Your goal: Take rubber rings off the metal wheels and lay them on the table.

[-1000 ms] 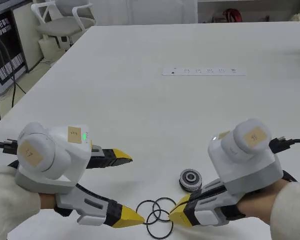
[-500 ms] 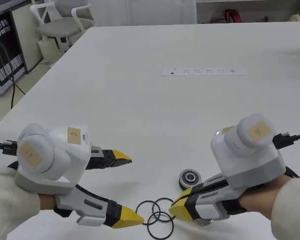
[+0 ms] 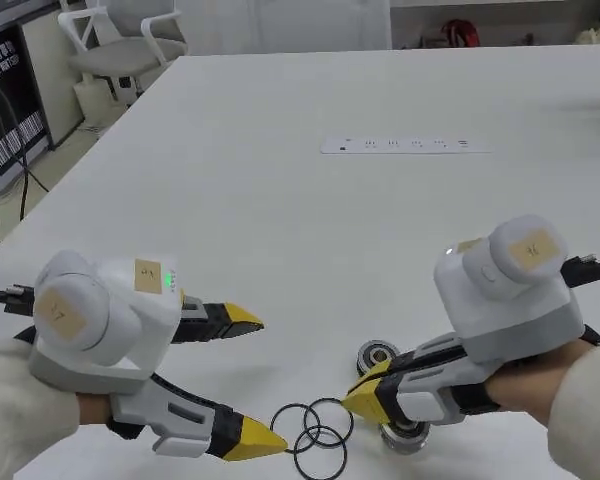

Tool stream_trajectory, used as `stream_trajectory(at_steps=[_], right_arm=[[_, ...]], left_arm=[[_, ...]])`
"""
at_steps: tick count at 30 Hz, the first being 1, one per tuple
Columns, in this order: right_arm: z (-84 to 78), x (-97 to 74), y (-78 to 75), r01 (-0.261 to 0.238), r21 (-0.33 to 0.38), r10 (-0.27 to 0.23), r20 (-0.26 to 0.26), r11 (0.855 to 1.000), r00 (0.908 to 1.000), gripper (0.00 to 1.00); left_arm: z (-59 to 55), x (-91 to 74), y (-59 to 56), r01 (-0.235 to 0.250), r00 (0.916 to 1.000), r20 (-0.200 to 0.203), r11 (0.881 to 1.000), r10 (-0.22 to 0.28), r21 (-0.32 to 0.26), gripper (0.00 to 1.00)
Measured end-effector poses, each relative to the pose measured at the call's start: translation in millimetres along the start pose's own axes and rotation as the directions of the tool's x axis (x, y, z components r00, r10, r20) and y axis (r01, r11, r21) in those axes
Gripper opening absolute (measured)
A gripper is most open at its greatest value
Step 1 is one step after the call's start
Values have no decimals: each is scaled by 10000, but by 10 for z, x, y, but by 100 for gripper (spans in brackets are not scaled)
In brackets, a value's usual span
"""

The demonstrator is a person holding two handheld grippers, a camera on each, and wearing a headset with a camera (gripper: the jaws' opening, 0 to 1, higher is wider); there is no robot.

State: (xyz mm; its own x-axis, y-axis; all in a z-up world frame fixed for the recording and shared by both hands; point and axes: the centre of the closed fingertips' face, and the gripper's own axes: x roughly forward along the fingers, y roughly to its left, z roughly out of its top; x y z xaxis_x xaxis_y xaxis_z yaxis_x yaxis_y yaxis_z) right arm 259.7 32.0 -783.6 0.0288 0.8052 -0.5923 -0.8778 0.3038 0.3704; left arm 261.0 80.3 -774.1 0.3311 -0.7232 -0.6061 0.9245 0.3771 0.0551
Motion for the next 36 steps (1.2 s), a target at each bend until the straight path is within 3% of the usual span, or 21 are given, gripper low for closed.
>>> stream_trajectory(at_steps=[13, 21, 32, 36], right_arm=[[187, -215, -166, 426, 301, -453, 937, 9986, 9946, 5], [310, -357, -260, 676, 610, -767, 1611, 9958, 9840, 8], [349, -473, -349, 961, 877, -1120, 1997, 9915, 9734, 10], [345, -512, -407, 1098, 952, -1279, 2119, 9894, 9689, 11]], left_arm=[[13, 1, -4, -24, 10000, 0, 10000, 24, 24, 69], [10, -2, 14, -88, 10000, 2, 10000, 88, 24, 69], [1, -5, 15, -90, 10000, 11, 10000, 90, 12, 68], [37, -13, 22, -122, 9997, 187, 9999, 122, -43, 68]])
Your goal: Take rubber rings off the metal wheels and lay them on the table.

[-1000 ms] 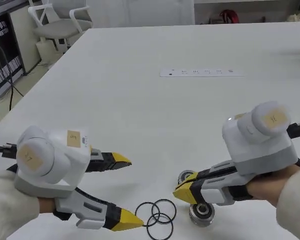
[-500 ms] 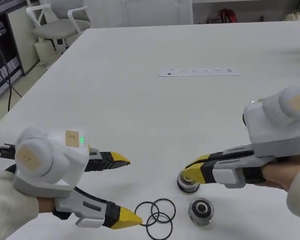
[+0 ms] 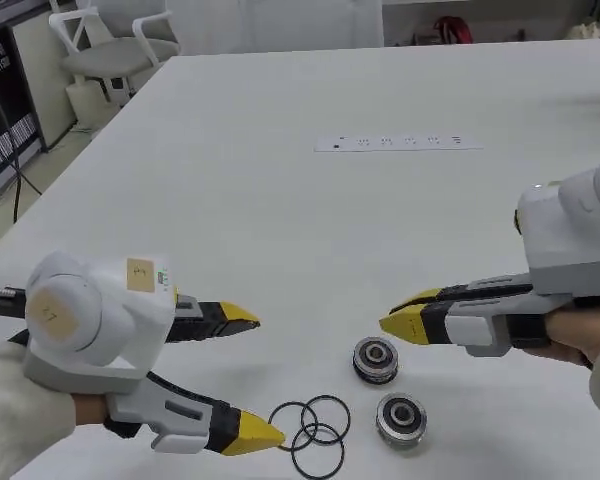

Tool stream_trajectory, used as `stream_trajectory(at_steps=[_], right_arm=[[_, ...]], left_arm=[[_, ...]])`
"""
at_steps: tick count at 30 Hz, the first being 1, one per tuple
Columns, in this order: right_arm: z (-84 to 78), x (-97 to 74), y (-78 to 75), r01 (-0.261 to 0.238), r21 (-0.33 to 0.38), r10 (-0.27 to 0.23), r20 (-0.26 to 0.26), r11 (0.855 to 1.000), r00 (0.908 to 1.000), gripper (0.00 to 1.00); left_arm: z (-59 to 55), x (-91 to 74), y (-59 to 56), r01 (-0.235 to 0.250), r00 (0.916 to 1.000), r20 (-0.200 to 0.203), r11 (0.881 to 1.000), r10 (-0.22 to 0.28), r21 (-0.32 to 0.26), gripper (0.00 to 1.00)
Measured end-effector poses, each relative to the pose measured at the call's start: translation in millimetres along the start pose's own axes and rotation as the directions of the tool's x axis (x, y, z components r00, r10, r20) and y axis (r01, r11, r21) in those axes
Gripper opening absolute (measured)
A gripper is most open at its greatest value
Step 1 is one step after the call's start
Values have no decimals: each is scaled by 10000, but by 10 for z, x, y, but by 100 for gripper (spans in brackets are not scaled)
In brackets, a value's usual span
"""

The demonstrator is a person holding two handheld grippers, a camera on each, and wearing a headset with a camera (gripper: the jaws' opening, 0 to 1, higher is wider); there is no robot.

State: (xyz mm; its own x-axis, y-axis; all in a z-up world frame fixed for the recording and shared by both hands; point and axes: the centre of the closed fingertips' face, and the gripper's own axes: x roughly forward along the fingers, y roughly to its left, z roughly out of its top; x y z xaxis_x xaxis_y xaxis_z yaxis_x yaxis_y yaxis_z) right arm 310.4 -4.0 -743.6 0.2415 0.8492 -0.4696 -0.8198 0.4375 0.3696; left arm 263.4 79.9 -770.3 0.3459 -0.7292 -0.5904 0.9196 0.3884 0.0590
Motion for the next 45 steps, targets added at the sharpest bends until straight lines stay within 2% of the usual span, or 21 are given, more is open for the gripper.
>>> stream_trajectory(at_steps=[3, 7, 9, 11, 14, 23, 31, 36, 41, 45], right_arm=[[-13, -23, -57, 97, 207, -99, 88, 9997, 9999, 12], [-28, -38, -101, 229, 279, -231, 89, 9993, 9997, 13], [-31, -42, -114, 253, 320, -256, 93, 9992, 9996, 14], [-37, -44, -124, 287, 291, -289, 72, 9992, 9996, 14], [-51, -46, -135, 307, 280, -308, 27, 9991, 9995, 15], [-83, -56, -164, 329, 142, -328, -76, 9994, 9994, 18], [-143, -46, -169, 316, -217, -323, -328, 9993, 9989, 21], [-175, -33, -164, 260, -353, -276, -472, 9990, 9985, 22], [-187, -34, -169, 257, -424, -280, -532, 9988, 9982, 22], [-205, -36, -183, 267, -458, -294, -575, 9986, 9979, 23]], left_arm=[[23, -7, 13, -62, 9999, 87, 10000, 62, -59, 68], [115, -6, -3, -37, 9995, 319, 10000, 38, -47, 69], [196, -16, 2, -83, 9986, 525, 9999, 86, -68, 69], [331, -39, 5, -115, 9949, 1003, 9998, 131, -164, 70], [465, -77, 22, -215, 9907, 1342, 9996, 240, -202, 71], [729, -83, 42, -248, 9878, 1544, 9992, 194, 328, 71], [1102, -172, 189, -432, 9804, 1947, 9966, 287, 708, 70], [1312, -123, 230, -381, 9758, 2183, 9939, 146, 1038, 69], [1356, -5, 261, -355, 9775, 2109, 9919, 90, 1222, 68], [1261, 121, 289, -356, 9819, 1892, 9913, 111, 1265, 67]])
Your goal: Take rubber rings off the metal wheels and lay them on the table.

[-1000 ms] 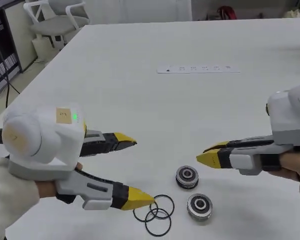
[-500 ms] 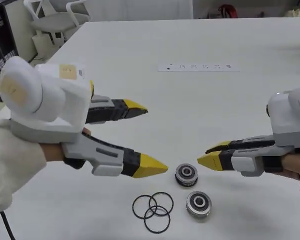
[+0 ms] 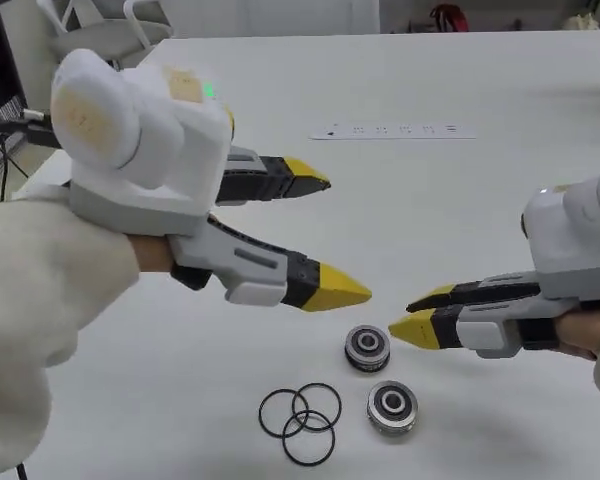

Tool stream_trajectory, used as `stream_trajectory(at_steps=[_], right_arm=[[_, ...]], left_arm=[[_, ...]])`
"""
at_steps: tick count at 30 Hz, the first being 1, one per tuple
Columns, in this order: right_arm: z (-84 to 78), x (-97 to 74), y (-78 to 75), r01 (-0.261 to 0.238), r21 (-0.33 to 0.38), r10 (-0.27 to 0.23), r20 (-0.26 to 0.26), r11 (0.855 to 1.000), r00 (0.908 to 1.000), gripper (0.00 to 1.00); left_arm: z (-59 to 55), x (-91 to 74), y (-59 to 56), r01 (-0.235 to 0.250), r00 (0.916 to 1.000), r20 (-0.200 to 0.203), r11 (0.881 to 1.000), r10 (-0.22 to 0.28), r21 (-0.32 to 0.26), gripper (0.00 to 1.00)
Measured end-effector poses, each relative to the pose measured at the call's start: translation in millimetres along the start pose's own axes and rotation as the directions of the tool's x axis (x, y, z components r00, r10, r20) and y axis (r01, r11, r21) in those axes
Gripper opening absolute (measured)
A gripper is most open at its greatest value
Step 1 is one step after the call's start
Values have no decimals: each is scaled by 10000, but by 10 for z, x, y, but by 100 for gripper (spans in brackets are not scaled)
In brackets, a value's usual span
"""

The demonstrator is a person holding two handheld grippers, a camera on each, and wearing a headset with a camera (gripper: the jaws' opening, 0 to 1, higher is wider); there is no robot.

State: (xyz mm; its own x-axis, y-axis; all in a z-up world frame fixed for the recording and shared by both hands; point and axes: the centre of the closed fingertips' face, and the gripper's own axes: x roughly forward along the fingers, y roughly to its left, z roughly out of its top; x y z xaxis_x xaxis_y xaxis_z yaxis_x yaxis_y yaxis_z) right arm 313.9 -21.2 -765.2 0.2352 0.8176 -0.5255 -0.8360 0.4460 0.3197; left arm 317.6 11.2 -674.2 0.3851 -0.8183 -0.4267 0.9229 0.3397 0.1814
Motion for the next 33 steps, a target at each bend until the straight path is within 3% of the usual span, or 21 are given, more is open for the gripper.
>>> stream_trajectory(at_steps=[10, 16, 33], right_arm=[[-47, 13, 2, -51, -2, 51, -152, 10000, 9999, 23], [-52, 12, 7, -89, 49, 90, -136, 9999, 9999, 23], [-120, -7, -20, -159, 137, 163, -279, 9998, 9995, 23]], left_arm=[[-290, 173, -75, -104, 9996, 246, 9986, 117, -522, 60], [-504, 253, -88, -252, 9997, -22, 9982, 251, -548, 53], [-692, 321, -126, -159, 9993, -365, 9959, 127, -891, 48]])
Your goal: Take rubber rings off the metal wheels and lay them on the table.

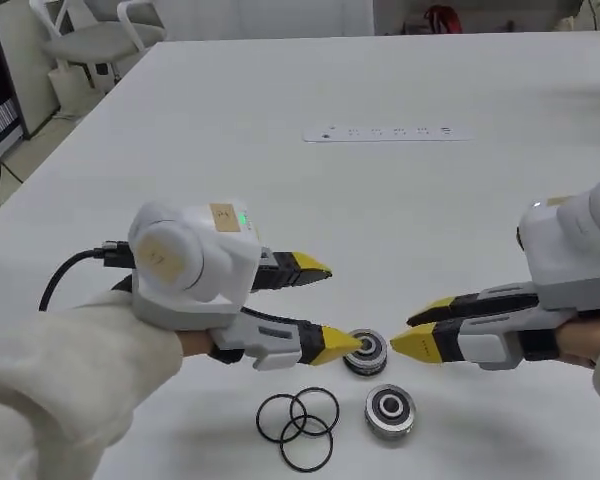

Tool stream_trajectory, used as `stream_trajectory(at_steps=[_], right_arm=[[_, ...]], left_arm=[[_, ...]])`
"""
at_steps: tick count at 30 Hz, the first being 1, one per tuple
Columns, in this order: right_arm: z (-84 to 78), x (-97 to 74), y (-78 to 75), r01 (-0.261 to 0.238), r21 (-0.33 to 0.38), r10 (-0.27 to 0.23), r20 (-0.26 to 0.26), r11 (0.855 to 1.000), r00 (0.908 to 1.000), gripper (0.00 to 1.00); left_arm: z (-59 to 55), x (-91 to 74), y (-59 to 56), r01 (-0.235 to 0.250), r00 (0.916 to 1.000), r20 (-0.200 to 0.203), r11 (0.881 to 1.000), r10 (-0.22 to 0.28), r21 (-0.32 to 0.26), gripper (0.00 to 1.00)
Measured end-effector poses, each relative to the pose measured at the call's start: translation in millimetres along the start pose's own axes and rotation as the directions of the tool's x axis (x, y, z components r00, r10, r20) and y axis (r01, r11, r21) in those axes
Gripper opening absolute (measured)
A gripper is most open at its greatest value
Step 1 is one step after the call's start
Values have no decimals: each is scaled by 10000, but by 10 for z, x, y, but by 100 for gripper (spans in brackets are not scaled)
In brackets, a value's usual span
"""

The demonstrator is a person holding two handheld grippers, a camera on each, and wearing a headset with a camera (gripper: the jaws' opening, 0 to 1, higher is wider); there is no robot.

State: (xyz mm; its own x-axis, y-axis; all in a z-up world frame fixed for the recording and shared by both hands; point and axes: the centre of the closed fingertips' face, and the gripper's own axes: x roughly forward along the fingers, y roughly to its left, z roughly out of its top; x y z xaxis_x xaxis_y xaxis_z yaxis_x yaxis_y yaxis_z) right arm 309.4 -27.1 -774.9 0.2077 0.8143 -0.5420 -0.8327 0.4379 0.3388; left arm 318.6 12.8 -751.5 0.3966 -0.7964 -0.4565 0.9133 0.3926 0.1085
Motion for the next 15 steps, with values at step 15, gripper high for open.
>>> stream_trajectory(at_steps=[15], right_arm=[[-67, 43, 97, -359, -619, 346, -222, 9974, 9992, 27]], left_arm=[[-104, 62, -19, 105, 9999, -103, 9997, -107, -200, 40]])
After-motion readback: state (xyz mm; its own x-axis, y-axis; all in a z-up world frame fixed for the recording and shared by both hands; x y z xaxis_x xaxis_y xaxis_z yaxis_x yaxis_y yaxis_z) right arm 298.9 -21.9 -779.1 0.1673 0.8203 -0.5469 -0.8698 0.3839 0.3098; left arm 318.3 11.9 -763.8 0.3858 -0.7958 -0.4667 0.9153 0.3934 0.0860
